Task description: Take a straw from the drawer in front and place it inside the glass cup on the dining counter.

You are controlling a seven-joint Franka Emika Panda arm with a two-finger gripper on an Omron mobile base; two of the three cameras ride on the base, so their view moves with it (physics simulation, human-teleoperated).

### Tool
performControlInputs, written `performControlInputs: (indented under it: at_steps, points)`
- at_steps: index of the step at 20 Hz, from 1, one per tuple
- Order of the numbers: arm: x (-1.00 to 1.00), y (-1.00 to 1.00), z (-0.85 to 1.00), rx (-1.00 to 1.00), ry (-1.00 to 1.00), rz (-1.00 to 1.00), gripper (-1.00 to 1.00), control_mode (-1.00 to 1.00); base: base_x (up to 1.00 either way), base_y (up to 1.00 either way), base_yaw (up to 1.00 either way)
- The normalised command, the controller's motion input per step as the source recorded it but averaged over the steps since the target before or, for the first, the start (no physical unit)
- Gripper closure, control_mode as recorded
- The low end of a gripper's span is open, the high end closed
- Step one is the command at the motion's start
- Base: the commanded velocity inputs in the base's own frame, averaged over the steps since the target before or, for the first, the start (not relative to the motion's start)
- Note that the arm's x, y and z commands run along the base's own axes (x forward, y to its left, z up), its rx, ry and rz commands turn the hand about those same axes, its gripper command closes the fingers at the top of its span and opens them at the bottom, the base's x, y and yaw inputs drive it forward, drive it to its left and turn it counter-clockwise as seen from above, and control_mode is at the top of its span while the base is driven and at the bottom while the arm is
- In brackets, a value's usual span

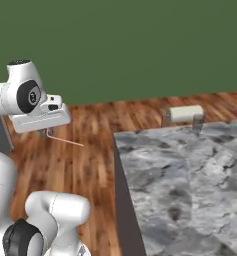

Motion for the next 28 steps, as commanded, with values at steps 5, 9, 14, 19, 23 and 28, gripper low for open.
performControlInputs:
  at_steps: [5, 9, 14, 19, 23, 28]
  points:
    - [0.00, 0.00, 0.00, 0.00, 0.00, 0.00, 1.00, 1.00, 0.83, 0.25, 0.12]
    - [0.00, 0.00, 0.00, 0.00, 0.00, 0.00, 1.00, 1.00, 0.84, 0.26, 0.10]
    - [0.00, 0.00, 0.00, 0.00, 0.00, 0.00, 1.00, 1.00, 0.84, 0.30, 0.06]
    - [0.00, 0.00, 0.00, 0.00, 0.00, 0.00, 1.00, 1.00, 0.79, 0.30, 0.02]
    - [0.00, 0.00, 0.00, 0.00, 0.00, 0.00, 1.00, 1.00, 0.77, 0.33, 0.00]
    - [0.00, 0.00, 0.00, 0.00, 0.00, 0.00, 1.00, 1.00, 0.73, 0.40, -0.01]
